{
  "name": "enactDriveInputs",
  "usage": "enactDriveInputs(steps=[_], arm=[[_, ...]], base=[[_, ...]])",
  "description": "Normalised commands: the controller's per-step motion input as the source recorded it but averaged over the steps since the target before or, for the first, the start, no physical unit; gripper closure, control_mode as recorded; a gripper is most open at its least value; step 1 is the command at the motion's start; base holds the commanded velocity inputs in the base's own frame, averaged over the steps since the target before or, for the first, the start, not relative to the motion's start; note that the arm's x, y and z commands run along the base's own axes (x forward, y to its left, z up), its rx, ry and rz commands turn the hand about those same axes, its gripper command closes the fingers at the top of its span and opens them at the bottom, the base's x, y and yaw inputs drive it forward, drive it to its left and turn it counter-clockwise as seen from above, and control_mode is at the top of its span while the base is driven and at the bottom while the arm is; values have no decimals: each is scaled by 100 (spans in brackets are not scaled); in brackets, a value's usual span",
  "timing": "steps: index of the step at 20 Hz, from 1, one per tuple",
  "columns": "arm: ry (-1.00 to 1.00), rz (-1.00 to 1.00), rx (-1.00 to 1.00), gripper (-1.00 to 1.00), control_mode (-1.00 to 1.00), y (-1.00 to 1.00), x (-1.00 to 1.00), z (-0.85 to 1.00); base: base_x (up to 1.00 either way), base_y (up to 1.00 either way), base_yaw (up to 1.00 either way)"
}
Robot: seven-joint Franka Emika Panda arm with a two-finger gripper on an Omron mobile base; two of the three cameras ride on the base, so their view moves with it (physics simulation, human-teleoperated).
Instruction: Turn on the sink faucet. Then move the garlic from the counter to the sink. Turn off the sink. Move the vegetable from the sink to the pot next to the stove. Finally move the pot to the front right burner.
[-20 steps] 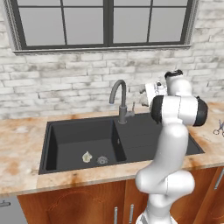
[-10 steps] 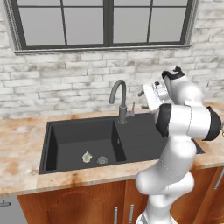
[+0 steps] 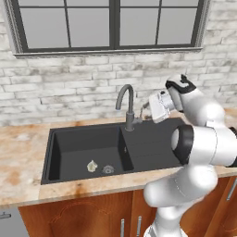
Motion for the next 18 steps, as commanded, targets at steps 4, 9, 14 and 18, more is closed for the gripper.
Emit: enactDriveInputs(steps=[4,9,14,18], arm=[[18,-26,-7,-100,-100,63,-29,0],[14,-24,-9,-100,-100,60,-41,-10],[6,-18,-15,-100,-100,68,-47,-17],[13,-15,-19,-100,-100,76,-32,-23]], base=[[0,0,0],[0,0,0],[0,0,0],[0,0,0]])
